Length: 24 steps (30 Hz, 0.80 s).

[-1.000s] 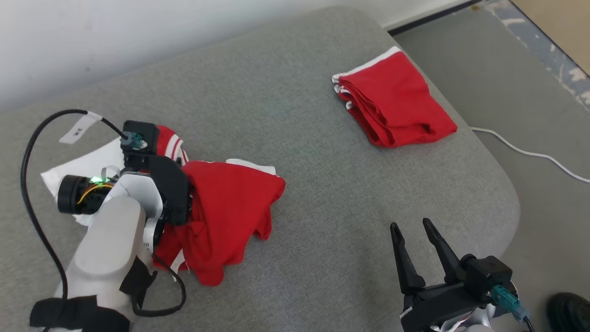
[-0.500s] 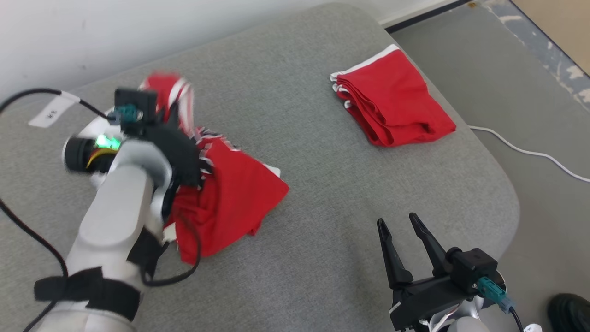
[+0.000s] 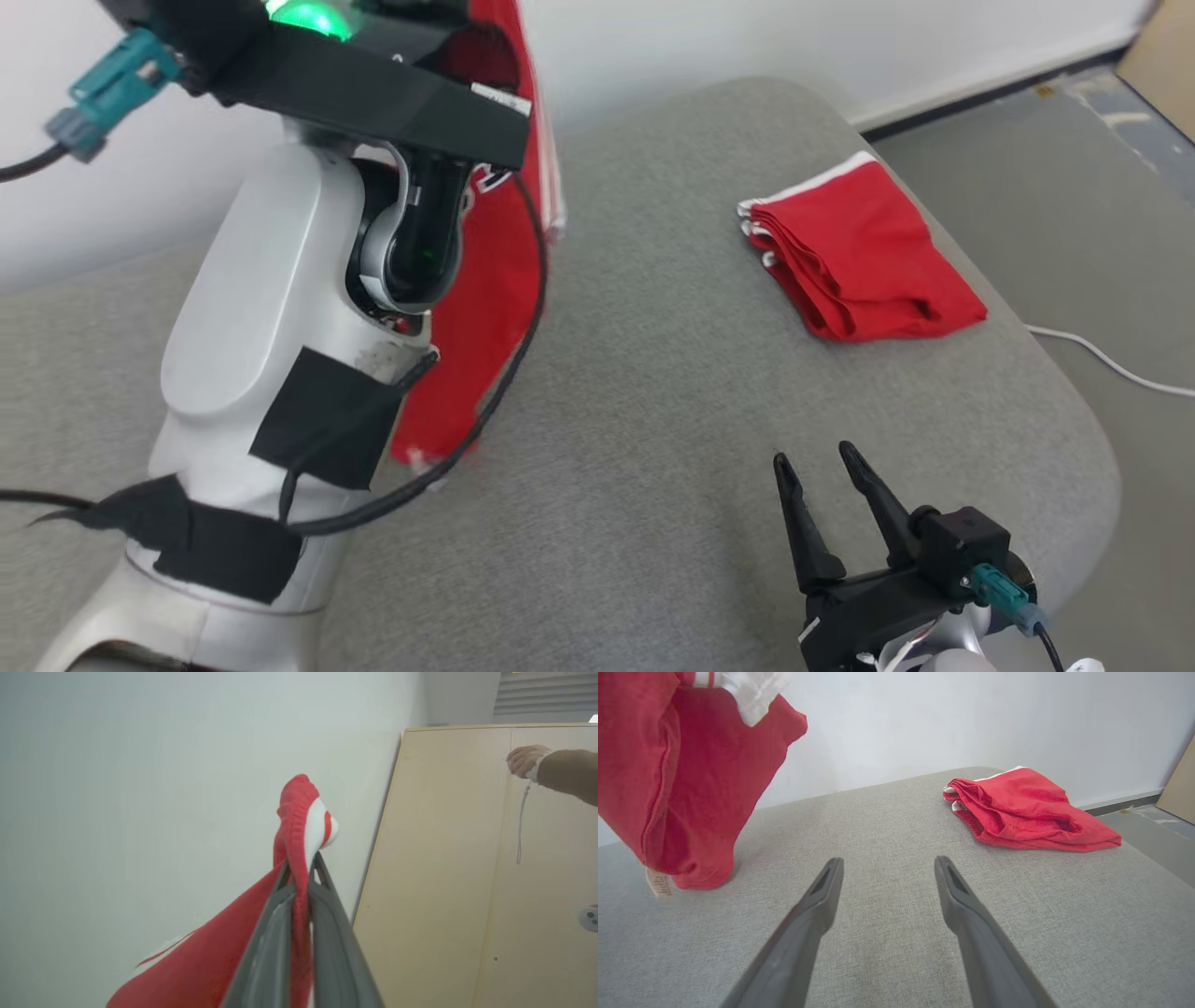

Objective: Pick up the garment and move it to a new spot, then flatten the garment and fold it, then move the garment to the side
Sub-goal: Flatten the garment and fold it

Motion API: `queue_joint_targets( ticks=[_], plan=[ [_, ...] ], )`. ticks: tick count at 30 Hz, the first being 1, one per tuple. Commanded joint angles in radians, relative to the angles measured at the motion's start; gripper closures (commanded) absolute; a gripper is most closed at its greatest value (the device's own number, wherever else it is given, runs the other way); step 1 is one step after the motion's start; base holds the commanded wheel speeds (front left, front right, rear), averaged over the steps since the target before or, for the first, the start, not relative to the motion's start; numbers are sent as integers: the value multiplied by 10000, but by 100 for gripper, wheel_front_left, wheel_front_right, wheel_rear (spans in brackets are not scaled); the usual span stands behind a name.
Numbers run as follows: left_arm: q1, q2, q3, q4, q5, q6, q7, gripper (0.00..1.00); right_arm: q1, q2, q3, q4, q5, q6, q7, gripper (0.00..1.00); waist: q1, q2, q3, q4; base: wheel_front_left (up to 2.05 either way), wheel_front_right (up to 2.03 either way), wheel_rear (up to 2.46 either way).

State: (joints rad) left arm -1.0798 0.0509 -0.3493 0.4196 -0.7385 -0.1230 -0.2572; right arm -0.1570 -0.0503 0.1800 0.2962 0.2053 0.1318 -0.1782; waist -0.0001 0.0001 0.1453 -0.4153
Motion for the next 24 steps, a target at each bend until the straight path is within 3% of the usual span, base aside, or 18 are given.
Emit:
queue_joint_targets(
  ticks=[1, 5, 6, 10, 16, 21, 22, 23, 24],
  plan=[
    [420, 5, -81, -594, -776, 209, -69, 100, 221, 1, -16, -94, -62, -24, 52, 0, 1, -1, -461, 603, 0, 0, 0],
    [1386, 19, 336, -1785, -1371, 927, -77, 100, 324, 0, -139, -251, -103, -24, 133, 0, 1, -1, -600, 1143, 0, 0, 0],
    [1386, 19, 336, -1785, -1371, 927, -77, 100, 324, 0, -139, -251, -103, -24, 133, 0, 1, -1, -600, 1143, 0, 0, 0],
    [3590, 1, 1272, -2534, -1067, 1517, -80, 100, 439, -6, -204, -409, -88, -24, 183, 0, 1, -1, -624, 1704, 0, 0, 0],
    [7585, 41, 3258, -2633, -494, 1732, -84, 100, 594, -6, -285, -537, -148, -24, 263, 0, 1, -1, -527, 2529, 0, 0, 0],
    [9654, -3, 4389, -2052, -203, 1800, -83, 100, 578, 0, -238, -634, -214, -24, 362, 0, 1, -1, -574, 3180, 0, 0, 0],
    [9922, -34, 4286, -1807, -228, 1873, -83, 58, 566, -2, -200, -663, -190, -24, 387, 0, 1, -1, -601, 3257, 0, 0, 0],
    [10106, -24, 4162, -1577, -89, 1938, -84, 3, 548, -6, -169, -668, -185, -24, 417, 0, 1, -1, -628, 3320, 0, 0, 0],
    [10261, -5, 4006, -1319, -18, 2025, -85, 0, 537, -5, -121, -665, -180, -24, 424, 0, 1, -1, -659, 3363, 0, 0, 0]
  ],
)
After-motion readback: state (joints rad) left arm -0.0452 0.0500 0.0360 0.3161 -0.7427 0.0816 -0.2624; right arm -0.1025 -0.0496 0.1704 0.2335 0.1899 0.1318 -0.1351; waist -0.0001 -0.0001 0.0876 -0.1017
